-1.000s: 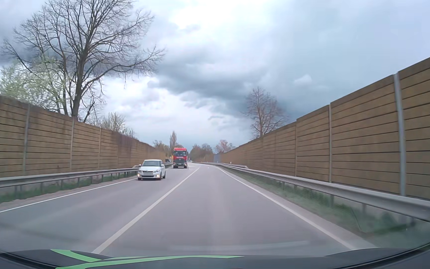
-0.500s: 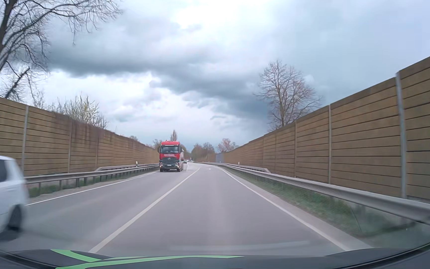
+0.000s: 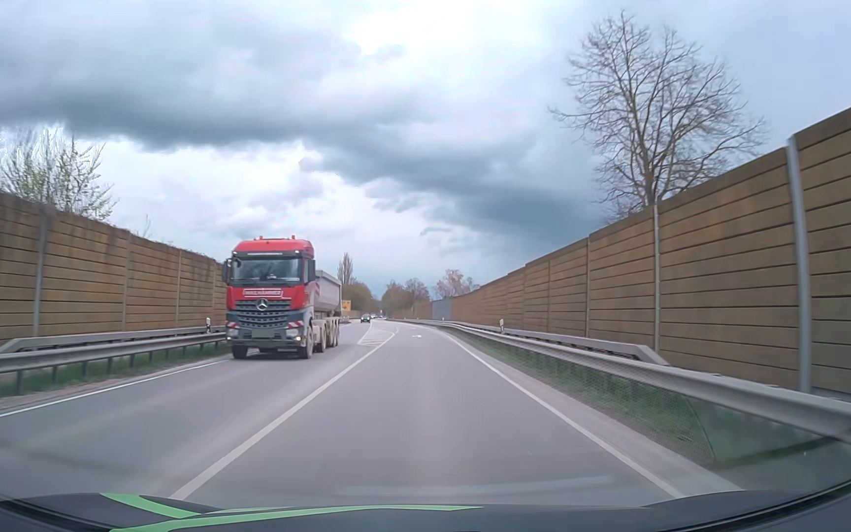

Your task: Follow the waypoints while adhering to traffic rules and regulations

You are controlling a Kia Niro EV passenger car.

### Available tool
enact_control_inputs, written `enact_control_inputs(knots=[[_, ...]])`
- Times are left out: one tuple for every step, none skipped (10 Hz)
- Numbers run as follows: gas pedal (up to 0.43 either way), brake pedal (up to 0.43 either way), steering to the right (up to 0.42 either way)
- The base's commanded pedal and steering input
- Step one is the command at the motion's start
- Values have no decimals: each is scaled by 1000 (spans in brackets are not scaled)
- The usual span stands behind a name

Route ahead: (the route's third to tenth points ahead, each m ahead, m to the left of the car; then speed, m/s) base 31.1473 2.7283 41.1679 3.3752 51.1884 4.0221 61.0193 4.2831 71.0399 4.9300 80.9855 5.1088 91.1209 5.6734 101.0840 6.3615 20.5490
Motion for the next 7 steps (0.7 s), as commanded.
enact_control_inputs(knots=[[197,0,-3],[189,0,-3],[189,0,-3],[177,0,-3],[169,0,-2],[157,0,0],[157,0,1]])
